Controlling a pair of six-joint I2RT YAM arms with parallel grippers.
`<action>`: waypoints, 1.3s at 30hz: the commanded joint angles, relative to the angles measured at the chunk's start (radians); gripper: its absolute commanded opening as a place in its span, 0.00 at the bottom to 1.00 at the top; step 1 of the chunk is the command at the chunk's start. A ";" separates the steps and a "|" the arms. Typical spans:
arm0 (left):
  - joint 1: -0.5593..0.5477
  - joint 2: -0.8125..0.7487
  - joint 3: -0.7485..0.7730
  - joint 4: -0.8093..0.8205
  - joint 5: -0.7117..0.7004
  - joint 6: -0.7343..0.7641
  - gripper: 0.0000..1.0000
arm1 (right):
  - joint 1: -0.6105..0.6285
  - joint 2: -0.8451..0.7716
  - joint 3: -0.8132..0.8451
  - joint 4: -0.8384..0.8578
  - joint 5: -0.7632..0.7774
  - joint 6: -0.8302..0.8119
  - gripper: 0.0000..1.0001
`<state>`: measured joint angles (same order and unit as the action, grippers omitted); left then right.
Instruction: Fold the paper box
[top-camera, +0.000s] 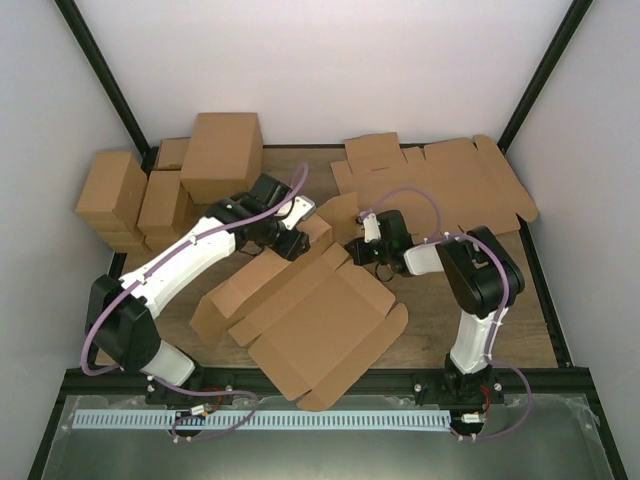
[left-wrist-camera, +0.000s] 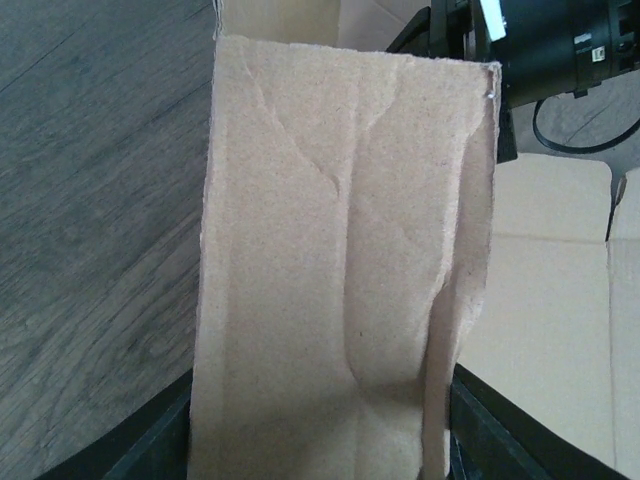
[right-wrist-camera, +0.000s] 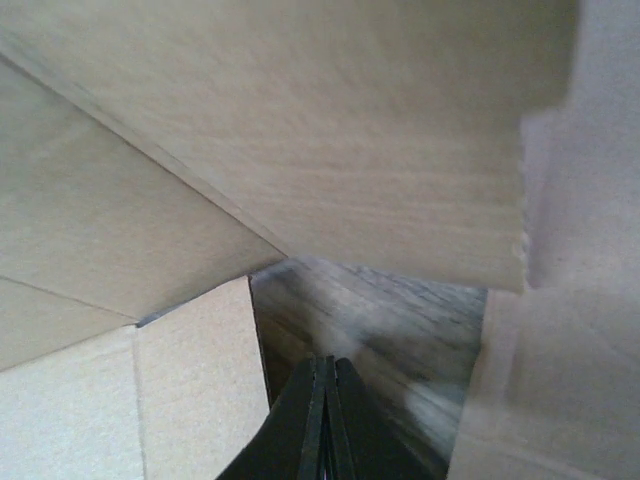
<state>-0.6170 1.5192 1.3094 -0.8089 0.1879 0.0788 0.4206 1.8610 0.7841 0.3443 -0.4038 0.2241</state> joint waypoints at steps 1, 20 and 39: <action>-0.007 -0.015 -0.004 0.032 0.016 -0.009 0.58 | 0.003 -0.067 -0.011 -0.011 -0.083 -0.007 0.01; -0.034 -0.002 -0.021 0.023 -0.012 -0.010 0.58 | 0.014 -0.334 -0.176 0.020 -0.090 -0.033 0.01; -0.047 -0.007 -0.079 0.200 0.050 0.017 0.59 | 0.069 -0.539 -0.084 0.340 0.055 0.038 1.00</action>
<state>-0.6575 1.4914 1.2167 -0.6670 0.1902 0.0742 0.4828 1.2633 0.5877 0.6262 -0.3382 0.3115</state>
